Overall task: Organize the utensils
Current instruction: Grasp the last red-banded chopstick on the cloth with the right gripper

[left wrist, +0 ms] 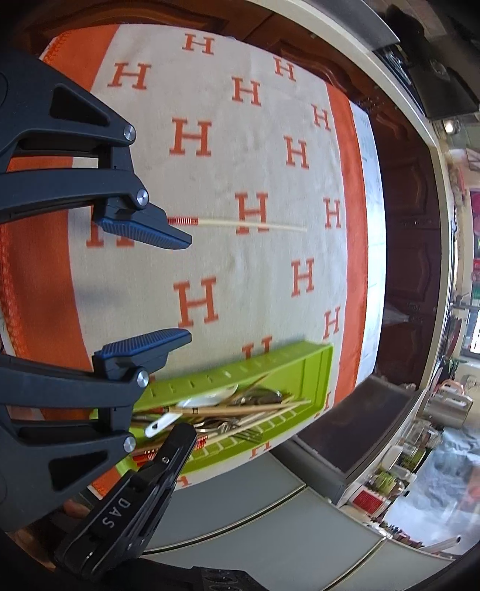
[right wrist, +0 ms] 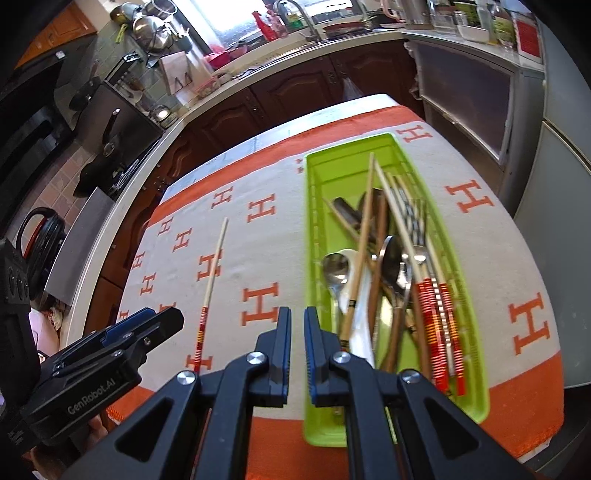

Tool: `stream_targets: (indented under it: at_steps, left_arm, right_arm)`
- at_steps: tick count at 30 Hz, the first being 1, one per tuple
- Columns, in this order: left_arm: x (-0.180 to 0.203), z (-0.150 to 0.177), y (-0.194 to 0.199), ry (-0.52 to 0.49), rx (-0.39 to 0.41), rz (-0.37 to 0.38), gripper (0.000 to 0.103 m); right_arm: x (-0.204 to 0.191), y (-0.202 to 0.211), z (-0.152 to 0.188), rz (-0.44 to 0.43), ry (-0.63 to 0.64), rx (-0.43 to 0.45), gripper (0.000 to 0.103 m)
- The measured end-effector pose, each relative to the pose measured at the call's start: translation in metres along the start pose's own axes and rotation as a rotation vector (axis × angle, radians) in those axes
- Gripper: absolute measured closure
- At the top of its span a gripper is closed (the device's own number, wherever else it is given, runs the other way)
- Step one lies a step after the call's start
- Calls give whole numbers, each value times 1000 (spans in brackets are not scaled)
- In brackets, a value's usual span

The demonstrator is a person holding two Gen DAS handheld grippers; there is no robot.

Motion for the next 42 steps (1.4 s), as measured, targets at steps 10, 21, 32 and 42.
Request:
stream_targets:
  at_steps: [10,21,32,42]
  left_arm:
    - [-70,-1,1,86,23,-79,61]
    - [-143,-4,-9,180,35,-159,61]
    - [-173,-1,-32,227,0,-177,61]
    - [-189,2,-48,257,-27,-181,61]
  right_arm:
    - [-48,-27,6,-24,73,-50,85]
    - [-98,-78,13,-54,148,-134,85]
    - [-125,-135,18,-37,183,-211,85]
    - [-139,-148,23,37,284,-178,79]
Point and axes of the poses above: each gripper's, at about its wrist camera, not at the fingertips, and y roughly against the way its jaws point, x to its right, z to its underside, the point moved 9 cm from there along -y, roughly the way its jaws point
